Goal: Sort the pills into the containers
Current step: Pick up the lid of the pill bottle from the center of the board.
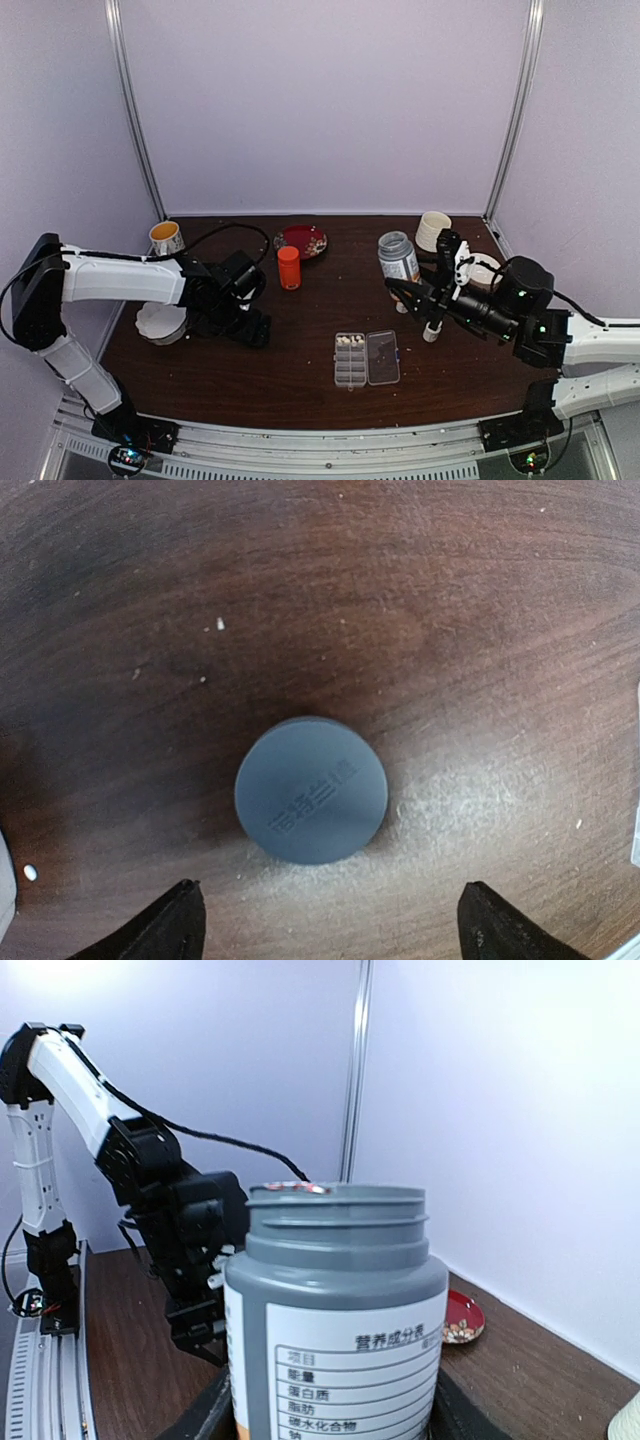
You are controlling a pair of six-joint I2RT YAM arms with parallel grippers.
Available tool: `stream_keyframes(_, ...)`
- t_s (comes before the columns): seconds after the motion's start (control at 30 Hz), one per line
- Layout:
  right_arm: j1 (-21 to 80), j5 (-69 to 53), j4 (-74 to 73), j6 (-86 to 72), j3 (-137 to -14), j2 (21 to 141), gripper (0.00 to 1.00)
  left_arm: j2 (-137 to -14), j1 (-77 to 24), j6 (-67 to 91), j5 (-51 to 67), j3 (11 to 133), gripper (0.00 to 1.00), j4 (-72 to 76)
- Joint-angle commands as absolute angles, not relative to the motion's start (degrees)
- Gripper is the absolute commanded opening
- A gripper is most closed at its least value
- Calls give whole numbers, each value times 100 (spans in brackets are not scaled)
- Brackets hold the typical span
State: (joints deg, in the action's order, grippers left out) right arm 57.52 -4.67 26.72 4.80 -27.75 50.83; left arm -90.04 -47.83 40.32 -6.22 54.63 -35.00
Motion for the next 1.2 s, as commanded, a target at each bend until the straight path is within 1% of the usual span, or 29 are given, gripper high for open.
stream_keyframes(0.0, 5789, -888, 3606, 786, -2764, 5067, 0, -9367, -4628, 3826, -324, 5792, 91, -3597)
stream_keyframes(0.1, 5791, -896, 3996, 838, -2496, 5008, 0, -9587, -4598, 3789, -357, 5984, 89, -3736)
stream_keyframes(0.27, 5790, -873, 3771, 853, -2583, 4902, 0, -9836, -4511, 3747, -404, 6155, 85, -3832)
stream_keyframes(0.43, 5792, -896, 3751, 801, -2495, 4898, 0, -10034, -4491, 3715, -551, 6310, 77, -3934)
stream_keyframes(0.67, 5792, -775, 3709, 661, -2430, 4851, 0, -10282, -4489, 3722, -698, 6527, 72, -4069)
stream_keyframes(0.87, 5792, -795, 3663, 618, -2445, 4865, 0, -10362, -4489, 3735, -811, 6568, 70, -4128)
stream_keyframes(1.07, 5796, -784, 3564, 517, -2521, 4921, 0, -10357, -4491, 3744, -904, 6564, 66, -4148)
stream_keyframes(1.17, 5792, -795, 3555, 479, -2511, 4924, 0, -10386, -4488, 3728, -923, 6595, 66, -4148)
